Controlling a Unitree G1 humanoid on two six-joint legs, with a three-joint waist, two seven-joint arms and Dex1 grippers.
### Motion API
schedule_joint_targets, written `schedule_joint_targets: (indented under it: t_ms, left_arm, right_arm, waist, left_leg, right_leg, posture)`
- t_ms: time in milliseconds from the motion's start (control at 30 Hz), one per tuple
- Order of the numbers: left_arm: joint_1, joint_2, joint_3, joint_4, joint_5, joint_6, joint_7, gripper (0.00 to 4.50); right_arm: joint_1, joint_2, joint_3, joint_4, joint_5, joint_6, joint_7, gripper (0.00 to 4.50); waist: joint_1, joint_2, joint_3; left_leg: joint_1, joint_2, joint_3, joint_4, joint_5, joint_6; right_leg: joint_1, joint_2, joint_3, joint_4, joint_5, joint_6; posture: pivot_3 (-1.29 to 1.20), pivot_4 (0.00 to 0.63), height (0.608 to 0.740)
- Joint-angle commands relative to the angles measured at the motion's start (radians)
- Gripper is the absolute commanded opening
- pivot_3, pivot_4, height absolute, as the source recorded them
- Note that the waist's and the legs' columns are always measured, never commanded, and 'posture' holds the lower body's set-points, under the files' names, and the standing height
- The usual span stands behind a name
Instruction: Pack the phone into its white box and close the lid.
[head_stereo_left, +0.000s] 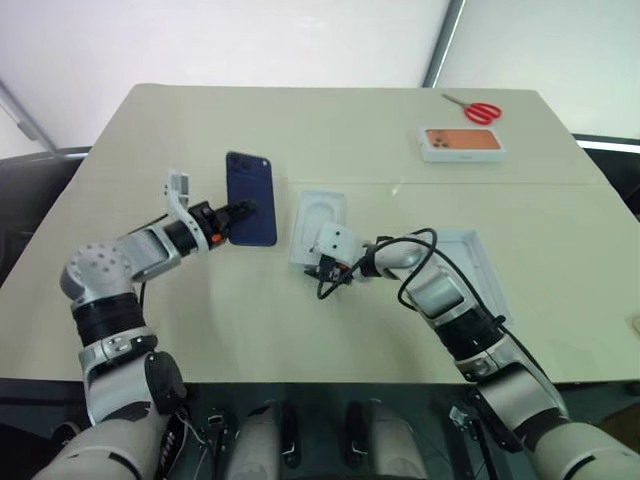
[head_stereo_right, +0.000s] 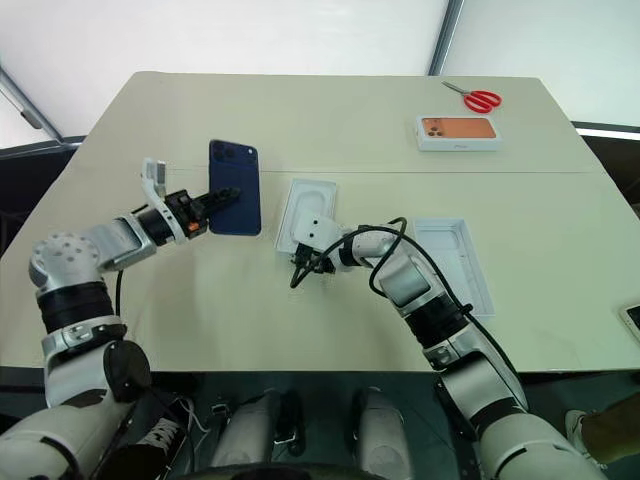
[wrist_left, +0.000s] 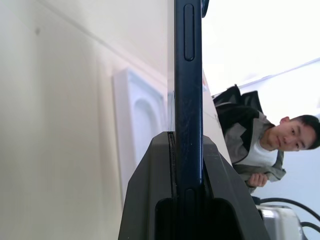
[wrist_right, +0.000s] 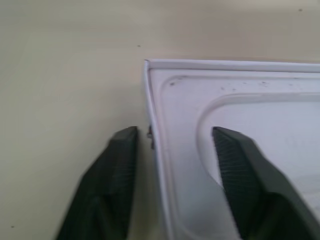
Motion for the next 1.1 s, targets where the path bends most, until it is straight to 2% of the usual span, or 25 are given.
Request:
schedule_joint_targets:
  t_ms: [33, 233, 300, 400, 633, 733, 1067, 1100]
  left_arm:
    - [-0.025, -0.024, 0.016, -0.042, -0.056, 0.017, 0.024, 0.00]
    - [-0.021, -0.101, -0.049, -0.064, -0.048, 0.009, 0.034, 0.00]
    - [-0.035, -0.131, -0.065, -0.040, -0.041, -0.005, 0.034, 0.00]
    - [-0.047, -0.159, -0.101, -0.007, -0.016, -0.034, 0.023, 0.00]
    - [-0.107, -0.204, -0.198, 0.189, 0.083, -0.165, -0.024, 0.00]
    - [-0.132, -0.211, -0.223, 0.247, 0.105, -0.181, -0.045, 0.00]
    - [-0.125, -0.225, -0.257, 0.240, 0.129, -0.175, -0.049, 0.00]
    - [-0.127, -0.223, -0.255, 0.241, 0.129, -0.175, -0.048, 0.48]
  right_arm:
    - [0.029, -0.029, 0.010, -0.066, 0.055, 0.002, 0.092, 3.03]
    - [-0.004, -0.123, -0.119, -0.127, 0.185, 0.052, 0.191, 3.03]
    - [-0.024, -0.154, -0.192, -0.115, 0.249, 0.096, 0.206, 3.03]
    - [-0.047, -0.189, -0.246, -0.066, 0.264, 0.089, 0.184, 3.03]
    - [-0.047, -0.238, -0.290, 0.017, 0.241, 0.035, 0.121, 3.03]
    - [-0.060, -0.216, -0.346, 0.048, 0.295, 0.053, 0.091, 3.03]
    - [-0.027, -0.241, -0.346, 0.036, 0.302, 0.004, 0.093, 3.03]
    - [-0.026, -0.243, -0.341, 0.041, 0.295, -0.004, 0.091, 3.07]
  waist:
    - [0.003, 0.000, 0.000]
    - [0.008, -0.001, 0.002]
    - [0.008, -0.002, 0.002]
    - [0.007, -0.002, 0.002]
    - [0.006, -0.002, 0.003]
    - [0.006, -0.002, 0.003]
    - [0.006, -0.002, 0.004]
    - [0.006, -0.002, 0.004]
  left_leg:
    - [0.000, 0.000, 0.000, 0.000, 0.000, 0.000]
    - [-0.001, 0.000, 0.000, 0.000, 0.000, 0.000]
    - [-0.001, -0.001, 0.000, 0.000, 0.000, 0.000]
    - [-0.001, 0.000, 0.000, 0.001, 0.000, 0.000]
    - [-0.002, 0.000, 0.000, 0.000, 0.002, 0.003]
    - [-0.002, 0.000, 0.000, 0.000, 0.002, 0.003]
    - [-0.004, 0.000, 0.000, 0.001, 0.002, 0.004]
    - [-0.004, 0.000, 0.000, 0.001, 0.002, 0.004]
  right_leg:
    - [0.000, 0.000, 0.000, 0.000, 0.000, 0.000]
    - [0.000, 0.001, 0.000, 0.000, 0.000, 0.000]
    - [0.000, 0.001, 0.000, 0.000, 0.000, 0.000]
    - [0.000, 0.001, 0.000, 0.000, 0.000, 0.000]
    - [-0.001, 0.002, 0.000, 0.000, 0.000, 0.000]
    - [-0.001, 0.002, 0.000, -0.001, 0.000, 0.000]
    - [-0.003, 0.002, 0.000, 0.000, 0.000, 0.000]
    - [-0.002, 0.002, 0.000, 0.000, 0.000, 0.000]
  posture:
    - [0.00, 0.150, 0.738]
    - [0.00, 0.150, 0.738]
    - [0.00, 0.150, 0.738]
    - [0.00, 0.150, 0.738]
    - [0.00, 0.150, 0.738]
    - [0.00, 0.150, 0.738]
    - [0.00, 0.150, 0.738]
    - [0.00, 0.150, 0.738]
